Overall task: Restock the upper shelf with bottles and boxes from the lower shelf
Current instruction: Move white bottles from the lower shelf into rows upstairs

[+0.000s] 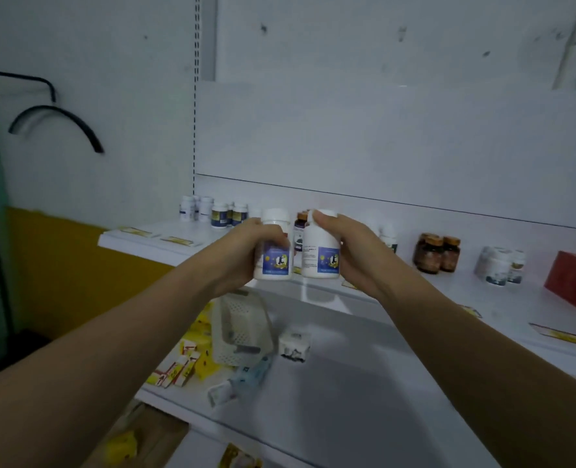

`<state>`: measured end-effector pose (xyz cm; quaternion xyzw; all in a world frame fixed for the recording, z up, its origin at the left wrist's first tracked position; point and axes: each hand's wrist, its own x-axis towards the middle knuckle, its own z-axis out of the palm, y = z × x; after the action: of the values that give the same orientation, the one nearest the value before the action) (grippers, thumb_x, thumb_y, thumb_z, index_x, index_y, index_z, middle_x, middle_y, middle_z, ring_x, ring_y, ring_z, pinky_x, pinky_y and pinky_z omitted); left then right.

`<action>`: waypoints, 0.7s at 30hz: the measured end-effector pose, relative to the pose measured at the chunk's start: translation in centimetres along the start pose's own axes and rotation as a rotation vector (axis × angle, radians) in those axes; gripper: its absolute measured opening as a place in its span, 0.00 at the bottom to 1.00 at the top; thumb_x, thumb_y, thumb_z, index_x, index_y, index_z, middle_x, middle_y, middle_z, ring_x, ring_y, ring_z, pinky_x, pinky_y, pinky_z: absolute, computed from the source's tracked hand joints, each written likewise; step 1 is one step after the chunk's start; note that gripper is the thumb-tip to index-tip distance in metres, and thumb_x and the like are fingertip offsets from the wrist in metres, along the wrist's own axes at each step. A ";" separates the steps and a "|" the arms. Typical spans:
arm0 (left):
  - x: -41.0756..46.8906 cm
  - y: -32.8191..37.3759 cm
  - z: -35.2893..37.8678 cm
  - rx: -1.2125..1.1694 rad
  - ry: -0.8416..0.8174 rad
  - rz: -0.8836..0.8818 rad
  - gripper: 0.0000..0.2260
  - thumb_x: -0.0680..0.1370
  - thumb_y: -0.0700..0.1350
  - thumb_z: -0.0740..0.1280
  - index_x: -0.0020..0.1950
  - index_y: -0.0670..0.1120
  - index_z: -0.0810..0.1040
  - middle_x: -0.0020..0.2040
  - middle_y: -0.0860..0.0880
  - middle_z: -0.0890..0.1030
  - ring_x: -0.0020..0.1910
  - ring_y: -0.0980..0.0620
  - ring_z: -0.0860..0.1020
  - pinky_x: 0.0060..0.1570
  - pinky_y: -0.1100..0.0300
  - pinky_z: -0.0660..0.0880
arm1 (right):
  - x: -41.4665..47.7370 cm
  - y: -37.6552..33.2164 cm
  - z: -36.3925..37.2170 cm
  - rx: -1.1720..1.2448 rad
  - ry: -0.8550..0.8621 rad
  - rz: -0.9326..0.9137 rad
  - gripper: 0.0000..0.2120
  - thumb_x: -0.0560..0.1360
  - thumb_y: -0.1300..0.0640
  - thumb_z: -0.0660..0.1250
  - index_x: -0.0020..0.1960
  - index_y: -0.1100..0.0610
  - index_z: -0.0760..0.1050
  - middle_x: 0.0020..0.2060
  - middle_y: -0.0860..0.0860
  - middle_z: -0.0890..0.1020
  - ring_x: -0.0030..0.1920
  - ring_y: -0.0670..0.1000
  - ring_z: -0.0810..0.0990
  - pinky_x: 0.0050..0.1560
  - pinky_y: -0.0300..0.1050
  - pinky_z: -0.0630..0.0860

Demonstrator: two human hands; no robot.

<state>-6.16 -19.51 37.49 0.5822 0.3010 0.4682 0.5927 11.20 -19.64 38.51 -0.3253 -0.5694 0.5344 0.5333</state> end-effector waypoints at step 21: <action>21.7 -2.8 -16.8 0.316 0.234 0.001 0.24 0.68 0.32 0.73 0.62 0.42 0.74 0.52 0.46 0.81 0.50 0.48 0.80 0.49 0.56 0.79 | 26.8 7.9 -0.5 -0.474 0.146 0.021 0.20 0.73 0.61 0.71 0.64 0.60 0.73 0.55 0.54 0.79 0.45 0.45 0.78 0.43 0.35 0.76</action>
<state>-12.47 7.28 36.48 0.6097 0.4375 0.4799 0.4546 4.17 7.45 37.84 -0.4850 -0.6351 0.3667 0.4763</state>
